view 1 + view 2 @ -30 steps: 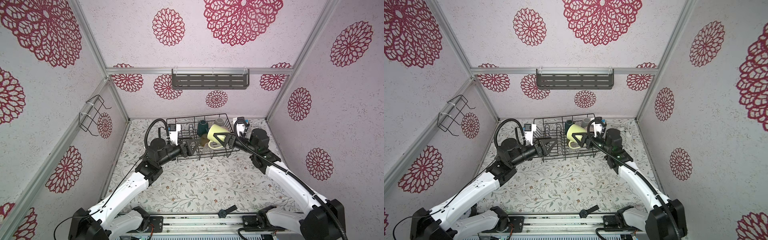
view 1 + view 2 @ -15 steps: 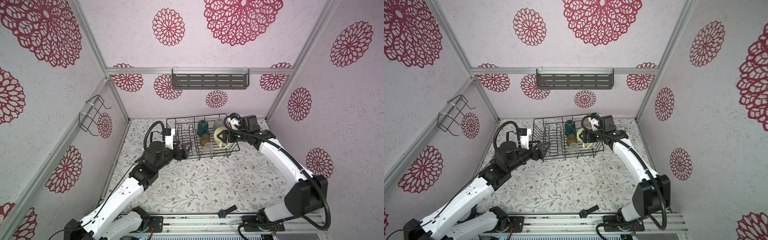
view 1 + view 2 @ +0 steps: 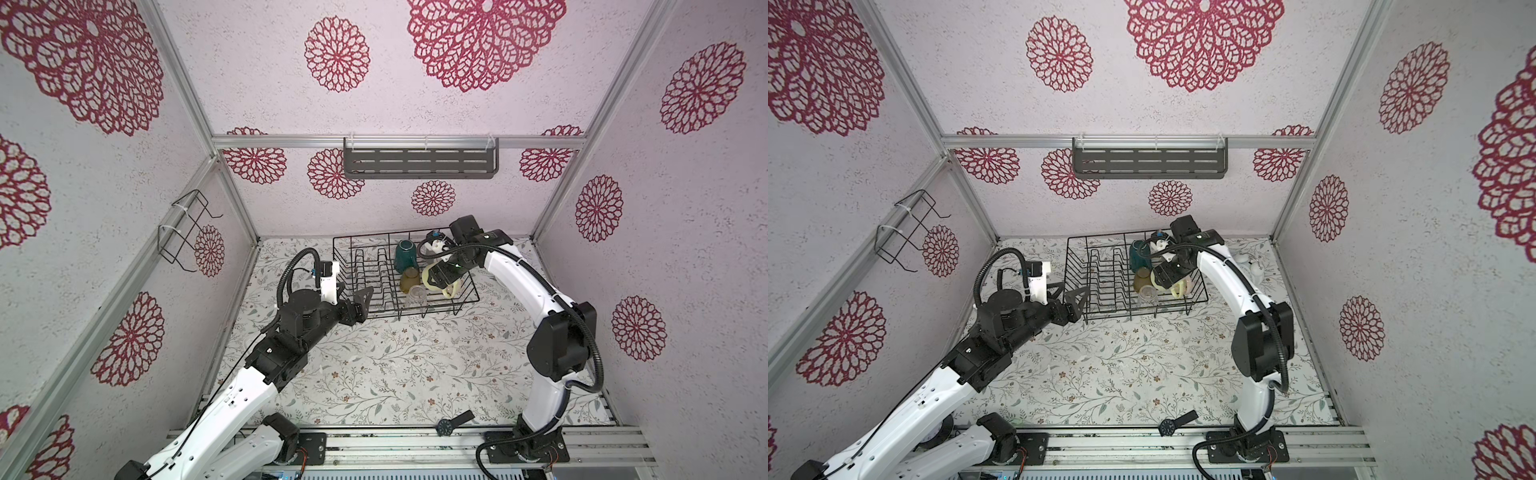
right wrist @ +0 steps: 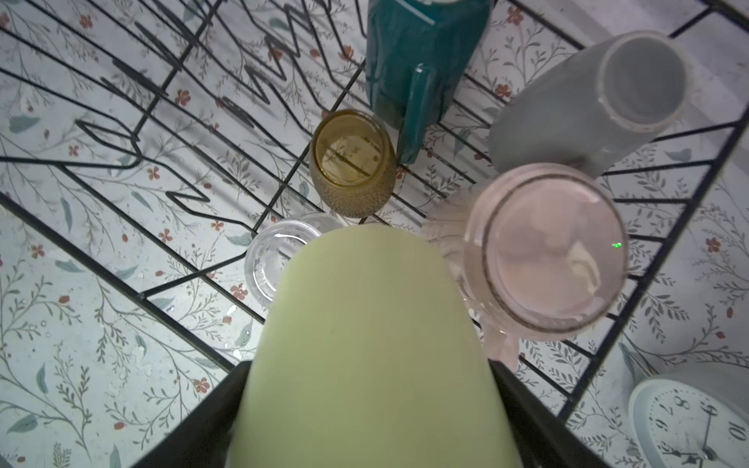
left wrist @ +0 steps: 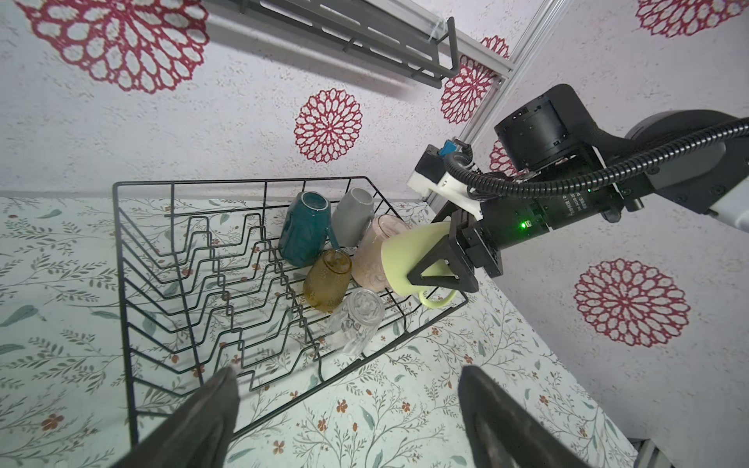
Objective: Load cups into a dish rack
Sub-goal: Place the cup upside down at the dish rack.
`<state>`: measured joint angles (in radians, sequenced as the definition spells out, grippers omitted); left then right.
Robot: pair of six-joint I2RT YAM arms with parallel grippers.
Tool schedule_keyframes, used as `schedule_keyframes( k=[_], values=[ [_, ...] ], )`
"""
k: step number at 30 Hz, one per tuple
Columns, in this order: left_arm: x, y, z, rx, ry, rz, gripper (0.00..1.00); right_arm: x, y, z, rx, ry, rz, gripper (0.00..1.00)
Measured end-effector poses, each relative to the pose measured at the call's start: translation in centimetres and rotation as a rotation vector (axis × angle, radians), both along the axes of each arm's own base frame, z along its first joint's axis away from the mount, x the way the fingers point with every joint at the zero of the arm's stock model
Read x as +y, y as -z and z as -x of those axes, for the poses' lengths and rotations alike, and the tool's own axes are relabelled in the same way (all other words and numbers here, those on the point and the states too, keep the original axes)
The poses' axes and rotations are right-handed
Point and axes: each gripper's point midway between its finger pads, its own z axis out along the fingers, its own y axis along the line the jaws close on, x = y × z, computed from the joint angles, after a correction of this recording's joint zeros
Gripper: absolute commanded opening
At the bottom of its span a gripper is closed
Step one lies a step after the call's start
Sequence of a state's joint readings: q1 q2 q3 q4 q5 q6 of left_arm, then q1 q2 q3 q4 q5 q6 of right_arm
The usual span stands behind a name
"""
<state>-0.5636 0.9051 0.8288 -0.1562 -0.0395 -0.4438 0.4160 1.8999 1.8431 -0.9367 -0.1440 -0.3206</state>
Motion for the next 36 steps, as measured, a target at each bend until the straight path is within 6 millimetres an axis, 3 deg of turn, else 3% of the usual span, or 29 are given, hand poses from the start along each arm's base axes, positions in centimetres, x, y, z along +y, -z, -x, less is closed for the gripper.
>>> schedule_keyframes(
  k=[7, 19, 31, 36],
  values=[
    [0.5, 0.7, -0.1, 0.007, -0.024, -0.039, 0.9, -0.4, 3.0, 0.2, 0.039, -0.064, 0.142, 0.51],
    [1.2, 1.6, -0.3, 0.015, -0.046, -0.099, 0.92, -2.0, 4.2, 0.2, 0.044, -0.18, 0.288, 0.52],
    [2.0, 2.5, -0.3, 0.031, -0.069, -0.155, 0.93, -1.6, 8.2, -0.2, 0.084, -0.269, 0.407, 0.56],
    [2.5, 2.5, -0.2, 0.03, -0.084, -0.168, 0.93, -1.9, 8.7, -0.7, 0.076, -0.268, 0.446, 0.6]
  ],
)
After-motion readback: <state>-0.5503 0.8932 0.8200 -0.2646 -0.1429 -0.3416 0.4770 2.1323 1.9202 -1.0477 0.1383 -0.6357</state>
